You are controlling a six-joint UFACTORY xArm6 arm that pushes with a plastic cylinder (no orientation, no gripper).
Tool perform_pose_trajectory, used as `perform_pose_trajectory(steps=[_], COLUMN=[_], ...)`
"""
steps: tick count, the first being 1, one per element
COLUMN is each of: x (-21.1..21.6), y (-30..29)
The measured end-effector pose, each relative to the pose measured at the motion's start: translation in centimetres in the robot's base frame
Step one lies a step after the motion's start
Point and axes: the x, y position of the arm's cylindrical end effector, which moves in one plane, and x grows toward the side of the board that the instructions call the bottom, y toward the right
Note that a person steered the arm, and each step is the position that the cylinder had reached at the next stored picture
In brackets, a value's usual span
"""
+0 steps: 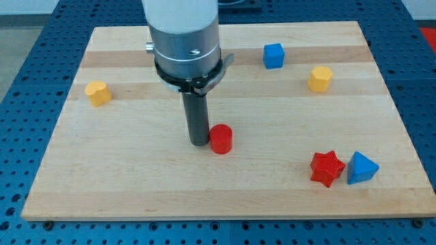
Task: Push the red circle into the let of the red star
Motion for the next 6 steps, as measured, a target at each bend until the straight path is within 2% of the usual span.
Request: perform_pose_trajectory(steps=[1, 3, 5, 6], x=[-0.2, 0.9, -1.2, 0.0], y=[-0.9, 4.8, 5.8, 7.6])
